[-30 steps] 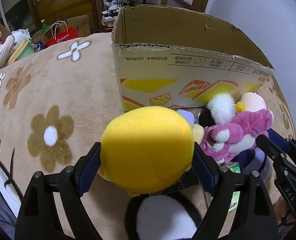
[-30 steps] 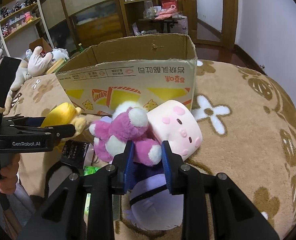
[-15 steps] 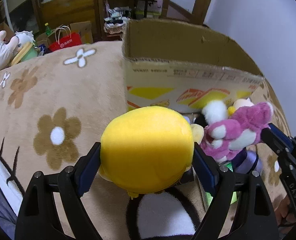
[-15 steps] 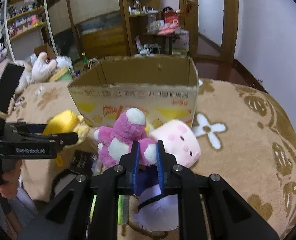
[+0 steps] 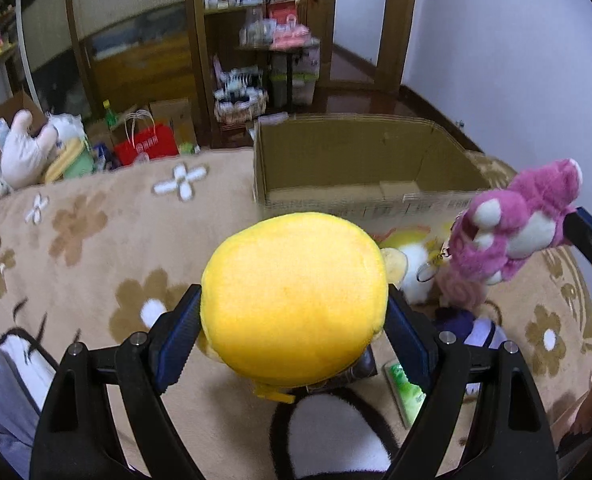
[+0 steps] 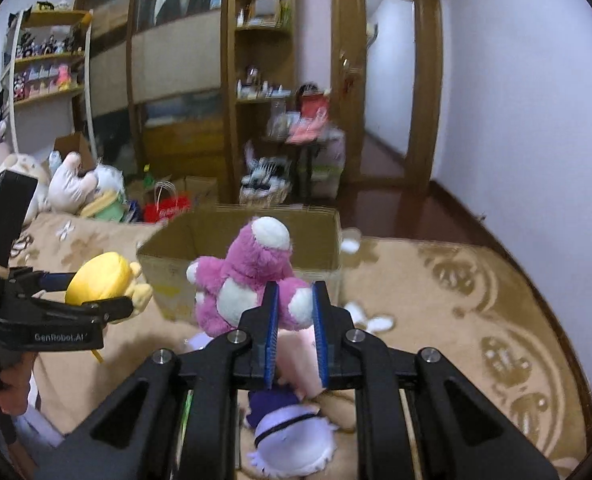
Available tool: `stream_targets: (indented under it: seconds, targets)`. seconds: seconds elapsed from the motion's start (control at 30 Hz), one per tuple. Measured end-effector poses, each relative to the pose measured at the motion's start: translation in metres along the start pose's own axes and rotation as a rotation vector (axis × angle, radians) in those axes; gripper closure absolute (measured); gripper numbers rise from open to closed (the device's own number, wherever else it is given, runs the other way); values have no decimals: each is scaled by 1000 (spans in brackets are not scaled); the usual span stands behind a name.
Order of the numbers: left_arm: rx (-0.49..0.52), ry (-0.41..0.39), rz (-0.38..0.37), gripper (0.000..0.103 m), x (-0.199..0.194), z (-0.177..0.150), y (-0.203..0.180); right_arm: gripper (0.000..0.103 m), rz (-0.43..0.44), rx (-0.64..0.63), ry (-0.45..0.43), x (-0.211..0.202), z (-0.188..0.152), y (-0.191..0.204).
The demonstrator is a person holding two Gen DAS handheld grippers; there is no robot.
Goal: Organize soft objects
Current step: 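Lift yellow dog with left gripper while right gripper lifts pink bear over box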
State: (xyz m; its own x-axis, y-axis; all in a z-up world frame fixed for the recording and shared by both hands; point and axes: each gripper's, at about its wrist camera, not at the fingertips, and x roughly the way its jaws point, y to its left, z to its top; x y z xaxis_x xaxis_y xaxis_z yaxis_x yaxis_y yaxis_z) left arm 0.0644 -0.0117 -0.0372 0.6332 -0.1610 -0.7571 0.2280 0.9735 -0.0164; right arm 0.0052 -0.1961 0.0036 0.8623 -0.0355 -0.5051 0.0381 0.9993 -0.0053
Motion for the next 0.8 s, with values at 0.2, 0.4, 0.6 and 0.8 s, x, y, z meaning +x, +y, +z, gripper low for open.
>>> stream_targets:
  seconds: [0.2, 0.4, 0.6, 0.8]
  targets:
    - [36, -125, 12, 18, -32, 21, -6, 86, -14, 9, -71, -12, 25, -5]
    - [86, -235, 13, 18, -50, 52, -15, 86, -19, 11, -113, -9, 47, -10]
    - [150, -267, 26, 18, -32, 74, -31, 86, -30, -4, -140, 8, 67, -13]
    - [170, -221, 9, 18, 4, 83, -35, 86, -40, -13, -140, 33, 75, -15]
